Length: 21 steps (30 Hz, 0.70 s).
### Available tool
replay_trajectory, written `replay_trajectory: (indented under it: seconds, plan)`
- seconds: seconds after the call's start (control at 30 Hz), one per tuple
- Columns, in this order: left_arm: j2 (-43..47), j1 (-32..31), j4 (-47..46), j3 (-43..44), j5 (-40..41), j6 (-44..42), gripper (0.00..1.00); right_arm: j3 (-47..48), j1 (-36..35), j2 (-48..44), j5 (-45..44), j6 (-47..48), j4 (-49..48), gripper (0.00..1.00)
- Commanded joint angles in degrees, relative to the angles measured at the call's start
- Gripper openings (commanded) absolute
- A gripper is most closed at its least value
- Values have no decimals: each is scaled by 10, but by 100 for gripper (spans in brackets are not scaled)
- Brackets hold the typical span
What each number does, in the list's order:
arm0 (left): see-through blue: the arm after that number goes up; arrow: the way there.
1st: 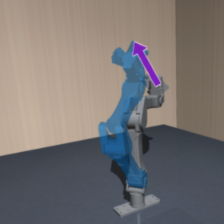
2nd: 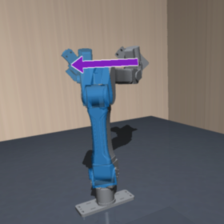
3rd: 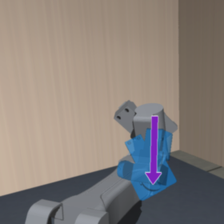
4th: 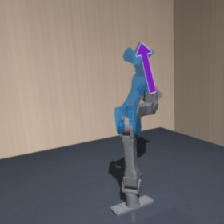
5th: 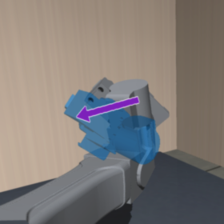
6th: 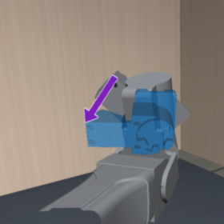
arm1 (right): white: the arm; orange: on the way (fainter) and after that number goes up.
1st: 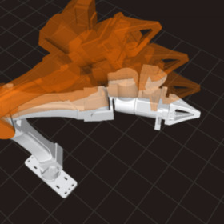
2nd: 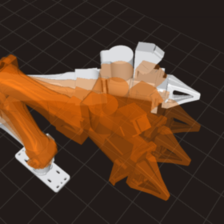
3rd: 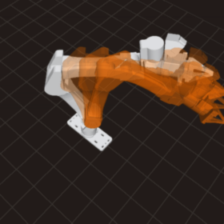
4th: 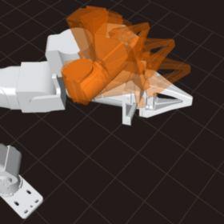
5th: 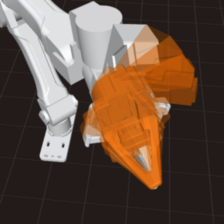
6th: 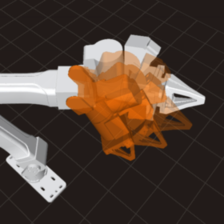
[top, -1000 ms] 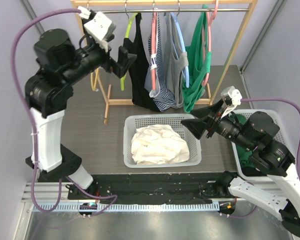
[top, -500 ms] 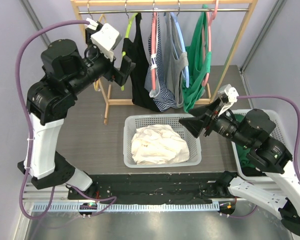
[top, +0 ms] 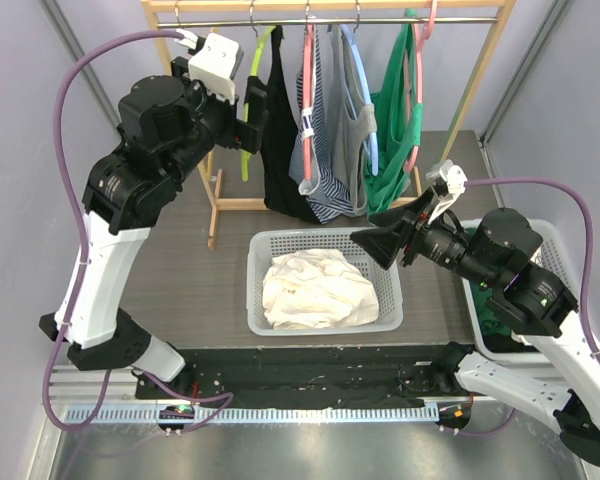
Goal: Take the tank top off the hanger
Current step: Pick up the hanger from the clothesline.
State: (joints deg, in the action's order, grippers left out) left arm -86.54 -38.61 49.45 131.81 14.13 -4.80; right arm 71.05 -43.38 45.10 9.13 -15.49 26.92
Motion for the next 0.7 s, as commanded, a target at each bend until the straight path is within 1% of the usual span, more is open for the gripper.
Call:
replay_trajectory:
  seconds: [0.0, 0.07, 0.13, 0.27, 0.53, 0.63, 0.67]
  plan:
    - [-20, 3, -47, 19, 34, 45, 89, 7, 1, -8, 4, -12, -32, 66]
    - [-41, 9, -40, 34, 31, 45, 87, 6, 1, -11, 1, -12, -30, 66]
    - [-52, 18, -39, 42, 23, 68, 84, 6, 1, -14, 1, -11, -31, 66]
    - [-79, 44, -36, 69, 4, 92, 83, 5, 1, -20, 1, -11, -28, 66]
    - [-104, 51, -38, 73, 5, 103, 82, -15, 1, -47, -5, -9, -24, 66]
    - [-111, 51, -34, 71, 2, 103, 72, -16, 1, -51, -8, -5, -20, 66]
    - [-112, 52, -35, 68, 2, 102, 65, -16, 1, -52, -7, -4, -20, 66]
